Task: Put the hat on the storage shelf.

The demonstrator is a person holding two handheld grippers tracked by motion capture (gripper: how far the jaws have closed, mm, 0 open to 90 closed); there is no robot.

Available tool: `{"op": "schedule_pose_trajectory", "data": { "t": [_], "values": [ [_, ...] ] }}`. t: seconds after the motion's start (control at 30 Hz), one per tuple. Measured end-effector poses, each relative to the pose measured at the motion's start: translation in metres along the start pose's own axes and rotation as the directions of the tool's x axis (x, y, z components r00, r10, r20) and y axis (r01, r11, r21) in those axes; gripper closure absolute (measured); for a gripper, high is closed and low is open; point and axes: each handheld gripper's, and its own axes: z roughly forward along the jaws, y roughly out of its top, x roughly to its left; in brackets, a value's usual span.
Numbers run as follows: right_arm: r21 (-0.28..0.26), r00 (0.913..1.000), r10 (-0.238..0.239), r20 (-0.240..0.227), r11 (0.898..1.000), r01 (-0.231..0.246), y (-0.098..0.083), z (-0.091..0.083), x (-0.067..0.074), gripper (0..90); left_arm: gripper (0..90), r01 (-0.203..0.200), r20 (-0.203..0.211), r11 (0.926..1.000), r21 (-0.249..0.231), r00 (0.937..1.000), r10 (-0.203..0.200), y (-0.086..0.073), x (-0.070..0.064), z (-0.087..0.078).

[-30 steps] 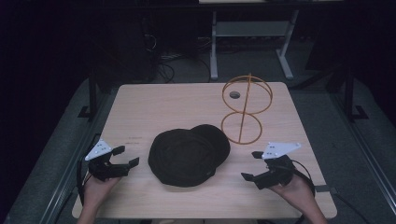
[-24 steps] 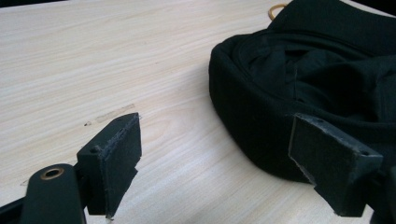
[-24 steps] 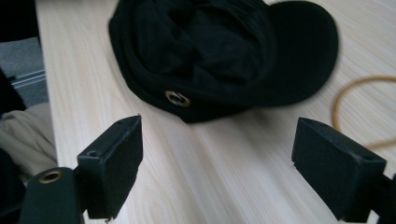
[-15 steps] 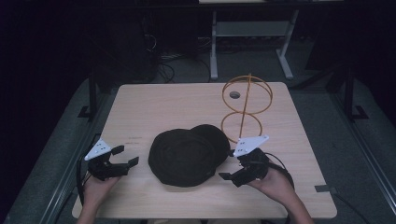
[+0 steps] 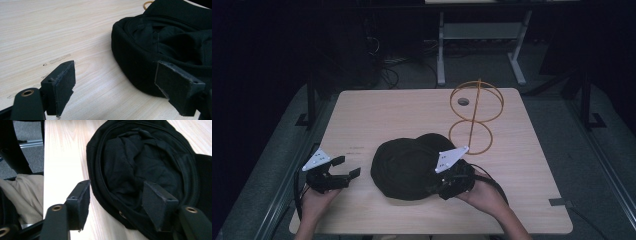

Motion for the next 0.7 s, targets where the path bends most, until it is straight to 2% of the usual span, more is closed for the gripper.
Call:
{"op": "schedule_pose_trajectory", "data": {
  "t": [0.27, 0.4, 0.57, 0.7],
  "values": [
    [0.018, 0.9987, -0.025, -0.044, 0.999, 0.026, 0.010, 0.018, 0.005, 51.9, 16.5, -0.004, -0.004, 1.0000, -0.003, 1.0000, 0.004, 0.000, 0.001, -0.001],
    [0.042, 0.9961, -0.064, -0.061, 0.997, 0.066, 0.015, 0.031, 0.007, 54.9, 16.6, 0.004, -0.001, 0.9999, -0.009, 1.0000, -0.004, 0.000, 0.001, -0.001],
    [0.069, 0.9955, -0.055, -0.077, 0.996, 0.060, 0.018, 0.045, 0.007, 56.7, 16.5, -0.007, -0.004, 1.0000, -0.006, 1.0000, 0.007, 0.001, 0.001, -0.001],
    [0.081, 0.9940, -0.050, -0.097, 0.995, 0.058, 0.021, 0.058, 0.007, 57.6, 16.5, 0.000, -0.004, 0.9999, -0.015, 1.0000, 0.000, 0.000, 0.000, -0.001]
  ]
}}
